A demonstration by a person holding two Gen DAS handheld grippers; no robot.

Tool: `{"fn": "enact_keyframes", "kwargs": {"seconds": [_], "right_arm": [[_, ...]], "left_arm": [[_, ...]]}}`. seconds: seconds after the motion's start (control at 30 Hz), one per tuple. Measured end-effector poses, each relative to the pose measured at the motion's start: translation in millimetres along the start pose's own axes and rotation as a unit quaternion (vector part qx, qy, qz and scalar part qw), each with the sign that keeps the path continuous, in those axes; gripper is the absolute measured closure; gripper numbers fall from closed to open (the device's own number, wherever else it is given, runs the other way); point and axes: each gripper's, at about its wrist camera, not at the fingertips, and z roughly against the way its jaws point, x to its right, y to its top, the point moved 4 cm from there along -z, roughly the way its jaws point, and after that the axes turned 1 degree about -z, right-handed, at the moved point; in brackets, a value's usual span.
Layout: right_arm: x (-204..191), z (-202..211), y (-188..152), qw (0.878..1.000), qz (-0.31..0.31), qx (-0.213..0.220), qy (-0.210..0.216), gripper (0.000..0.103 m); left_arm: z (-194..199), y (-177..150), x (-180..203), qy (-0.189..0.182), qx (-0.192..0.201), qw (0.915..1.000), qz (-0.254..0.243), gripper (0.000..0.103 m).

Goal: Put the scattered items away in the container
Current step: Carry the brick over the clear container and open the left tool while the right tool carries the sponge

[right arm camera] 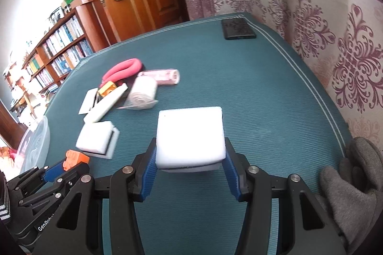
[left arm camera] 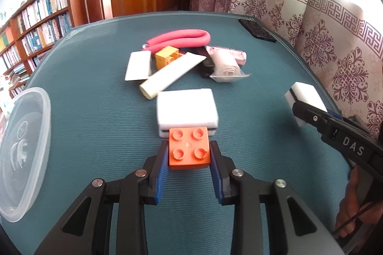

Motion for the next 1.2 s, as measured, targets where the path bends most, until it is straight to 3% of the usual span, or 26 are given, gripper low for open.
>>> {"fn": "enact_keyframes", "kwargs": {"seconds": [0.53, 0.8, 1.2], "right_arm": [[-89.8, -9.4, -3.2, 0.997, 0.064, -0.011, 0.052, 0.050], [-145.5, -15.1, -8.9, 0.991, 0.106, -0.021, 0.083, 0.050], [-242.1, -21.8, -18.7, 0.972, 0.184, -0.031, 0.142, 0.050]], "left_arm": [[31.6, 1.4, -82.8, 0.077, 0.045, 0.9946, 0.053, 0.067], [43.1, -1.1, -130.4, 0.119, 0.061, 0.9867, 0.092, 0.067], [51.9, -14.1, -198.2, 0.181, 0.063, 0.9700, 0.149, 0.067]]}}
